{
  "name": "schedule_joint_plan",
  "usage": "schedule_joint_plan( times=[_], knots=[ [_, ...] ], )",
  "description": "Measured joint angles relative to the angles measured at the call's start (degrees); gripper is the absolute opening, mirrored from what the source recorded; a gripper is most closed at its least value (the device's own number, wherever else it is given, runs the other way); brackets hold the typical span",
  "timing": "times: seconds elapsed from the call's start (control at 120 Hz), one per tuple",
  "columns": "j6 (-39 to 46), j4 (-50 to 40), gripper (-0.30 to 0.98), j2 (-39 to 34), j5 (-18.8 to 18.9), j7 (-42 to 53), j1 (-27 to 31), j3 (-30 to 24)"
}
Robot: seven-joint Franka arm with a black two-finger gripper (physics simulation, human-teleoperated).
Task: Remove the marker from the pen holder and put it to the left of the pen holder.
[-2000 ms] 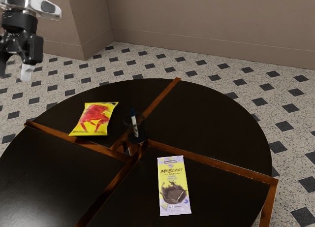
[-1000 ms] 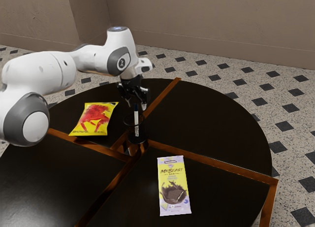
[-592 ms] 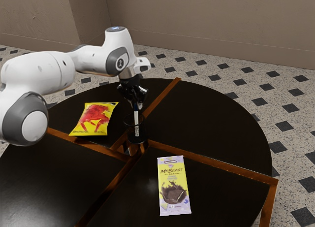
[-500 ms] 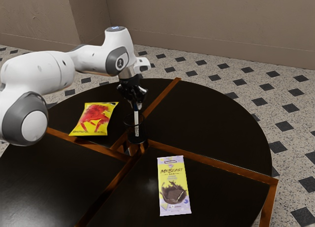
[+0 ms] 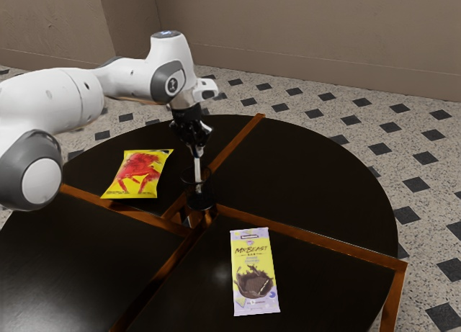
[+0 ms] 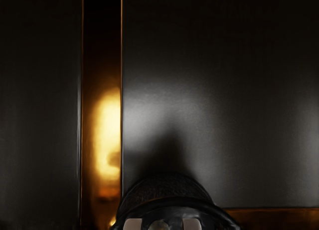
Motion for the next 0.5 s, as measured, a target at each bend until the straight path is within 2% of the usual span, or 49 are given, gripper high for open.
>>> schedule_joint_plan(
  times=[0.2,0.358,0.5],
  knots=[
    [-0.2,-4.4,-0.03,-7.8,0.3,-0.2,-0.7,0.1],
    [-0.3,-13.8,-0.03,-18.8,1.4,-0.4,-0.2,0.3],
    [-3.2,-16.7,-0.03,-20.9,2.1,-0.9,1.6,0.4]
  ],
)
